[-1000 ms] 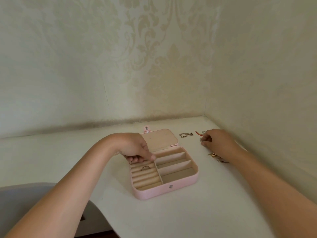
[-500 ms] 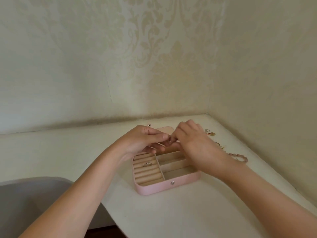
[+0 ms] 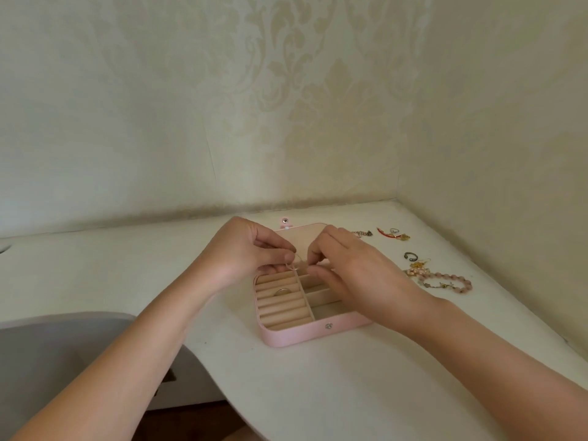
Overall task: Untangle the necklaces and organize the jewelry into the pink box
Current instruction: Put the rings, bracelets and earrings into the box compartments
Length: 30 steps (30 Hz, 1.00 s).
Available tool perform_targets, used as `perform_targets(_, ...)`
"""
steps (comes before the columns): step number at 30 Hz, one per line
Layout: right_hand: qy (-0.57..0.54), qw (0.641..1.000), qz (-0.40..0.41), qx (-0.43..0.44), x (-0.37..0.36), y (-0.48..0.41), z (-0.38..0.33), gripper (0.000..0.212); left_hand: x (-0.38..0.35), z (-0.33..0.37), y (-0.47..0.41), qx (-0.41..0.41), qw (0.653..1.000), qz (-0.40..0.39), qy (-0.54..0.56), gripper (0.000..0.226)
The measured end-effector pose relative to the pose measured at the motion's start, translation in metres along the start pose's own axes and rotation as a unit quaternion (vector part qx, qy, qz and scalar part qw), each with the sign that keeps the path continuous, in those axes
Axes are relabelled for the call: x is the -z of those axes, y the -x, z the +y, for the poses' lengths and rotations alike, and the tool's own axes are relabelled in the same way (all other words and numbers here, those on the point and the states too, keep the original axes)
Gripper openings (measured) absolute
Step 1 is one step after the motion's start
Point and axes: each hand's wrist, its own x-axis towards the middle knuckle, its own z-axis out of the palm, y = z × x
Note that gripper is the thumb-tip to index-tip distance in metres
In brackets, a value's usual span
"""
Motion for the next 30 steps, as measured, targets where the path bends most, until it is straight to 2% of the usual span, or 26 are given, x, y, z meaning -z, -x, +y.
perform_targets(2,-0.021,0.998,-0.052,-0.034,0.002,0.003,0.006,0.009,0.004,-0.006,-0.001,-0.055,0.986,0.04,-0.153,0.01)
perform_targets(5,-0.026,0.993,-0.1,-0.053,0.001,0.007,0.013,0.01,0.002,-0.01,0.002,-0.097,0.949,0.005,-0.298,0.008)
perform_targets(7,-0.022,0.99,-0.129,-0.057,0.0,0.008,0.014,0.014,-0.002,-0.011,0.003,-0.108,0.934,-0.015,-0.34,0.008)
perform_targets(13,-0.019,0.984,-0.168,-0.057,-0.001,0.008,0.014,0.017,-0.004,-0.011,0.001,-0.133,0.9,-0.006,-0.415,0.012)
perform_targets(18,-0.018,0.985,-0.159,-0.065,0.001,0.008,0.019,0.018,-0.007,-0.013,0.002,-0.177,0.85,-0.026,-0.496,0.016)
perform_targets(21,-0.029,0.986,-0.113,-0.121,0.008,0.008,0.033,0.015,-0.007,-0.016,0.0,-0.187,0.832,-0.039,-0.52,0.016)
perform_targets(23,-0.03,0.982,-0.066,-0.177,0.013,0.01,0.048,0.016,-0.006,-0.016,-0.001,-0.183,0.84,-0.045,-0.509,0.015)
perform_targets(25,0.003,0.968,-0.038,-0.25,0.019,0.012,0.066,0.013,-0.003,-0.017,-0.002,-0.164,0.864,-0.054,-0.472,0.014)
perform_targets(30,0.075,0.909,-0.04,-0.409,0.035,0.024,0.097,0.012,0.007,-0.03,0.0,-0.135,0.933,-0.071,-0.327,0.013)
